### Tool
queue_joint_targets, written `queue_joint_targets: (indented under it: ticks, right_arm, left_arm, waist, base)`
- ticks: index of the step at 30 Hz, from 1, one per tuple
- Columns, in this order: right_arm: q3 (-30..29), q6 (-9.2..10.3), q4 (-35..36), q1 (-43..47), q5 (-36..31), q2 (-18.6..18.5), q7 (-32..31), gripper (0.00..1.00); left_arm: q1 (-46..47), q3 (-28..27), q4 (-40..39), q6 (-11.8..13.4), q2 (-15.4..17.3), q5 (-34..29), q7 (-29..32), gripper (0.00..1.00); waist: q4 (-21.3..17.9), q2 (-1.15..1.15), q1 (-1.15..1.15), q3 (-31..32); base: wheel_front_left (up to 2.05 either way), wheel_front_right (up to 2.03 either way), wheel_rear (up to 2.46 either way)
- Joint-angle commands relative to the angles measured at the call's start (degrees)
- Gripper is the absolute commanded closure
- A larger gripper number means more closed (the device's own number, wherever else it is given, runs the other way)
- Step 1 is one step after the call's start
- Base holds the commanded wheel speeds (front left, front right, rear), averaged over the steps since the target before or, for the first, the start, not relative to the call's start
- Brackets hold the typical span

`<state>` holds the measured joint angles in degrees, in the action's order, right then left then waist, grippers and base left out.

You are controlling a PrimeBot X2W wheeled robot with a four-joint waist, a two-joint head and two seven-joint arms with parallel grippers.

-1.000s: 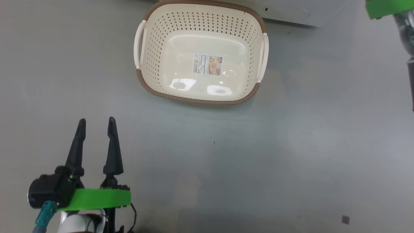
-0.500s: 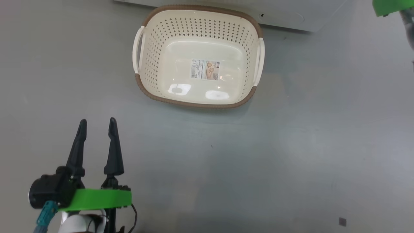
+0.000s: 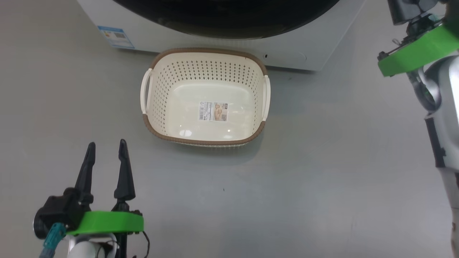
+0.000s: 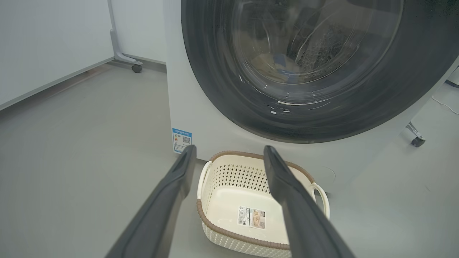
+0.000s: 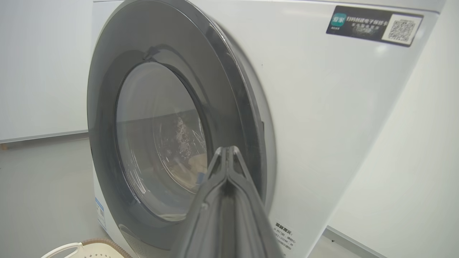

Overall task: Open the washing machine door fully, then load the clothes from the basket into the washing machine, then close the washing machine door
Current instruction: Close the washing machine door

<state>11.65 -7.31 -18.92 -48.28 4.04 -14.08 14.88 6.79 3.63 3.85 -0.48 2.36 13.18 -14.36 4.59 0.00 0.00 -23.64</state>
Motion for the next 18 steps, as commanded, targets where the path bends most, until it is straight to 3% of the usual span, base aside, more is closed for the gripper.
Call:
queue_joint_targets:
  ticks: [1, 2, 3, 5, 8, 18]
  right_arm:
    - [0.60, -0.18, 2.45, 0.89, 0.46, 0.49, 0.12, 0.53]
    - [0.63, -0.18, 2.82, 1.79, 0.51, 0.50, 0.12, 0.51]
    - [0.74, -0.18, 3.43, 3.67, 0.62, 0.49, 0.12, 0.37]
    - [0.78, -0.18, 4.18, 5.63, 0.56, 0.58, 0.12, 0.31]
    - [0.95, -0.18, 5.45, 8.79, 0.44, 0.69, 0.12, 0.00]
    - [1.22, -0.18, 8.86, 18.33, 0.33, 1.47, 0.12, 0.00]
  left_arm:
    - [-0.28, -2.31, -1.19, -0.10, 0.52, 0.23, -0.63, 0.00]
    - [-0.51, -2.36, -0.90, -0.11, 0.52, 0.27, -0.63, 0.00]
    - [-1.06, -2.46, -0.33, -0.25, 0.52, 0.39, -0.63, 0.00]
    - [-1.72, -2.66, 0.10, -0.33, 0.52, 0.51, -0.63, 0.00]
    - [-2.84, -3.05, 0.64, -0.42, 0.52, 0.61, -0.63, 0.00]
    - [-6.46, -4.57, 1.72, -0.49, 0.52, 1.22, -0.63, 0.00]
  waist:
    - [-1.20, 0.00, 0.00, 2.72]
    - [-1.42, 0.00, 0.00, 3.51]
    - [-1.91, 0.00, 0.00, 5.32]
    - [-2.51, 0.00, 0.00, 7.13]
    - [-3.46, 0.00, 0.00, 9.62]
    - [-7.69, 0.00, 0.00, 16.94]
  base:
    - [0.00, 0.00, 0.00]
    - [0.00, 0.00, 0.00]
    - [0.00, 0.00, 0.00]
    - [0.00, 0.00, 0.00]
    - [0.00, 0.00, 0.00]
    - [0.00, 0.00, 0.00]
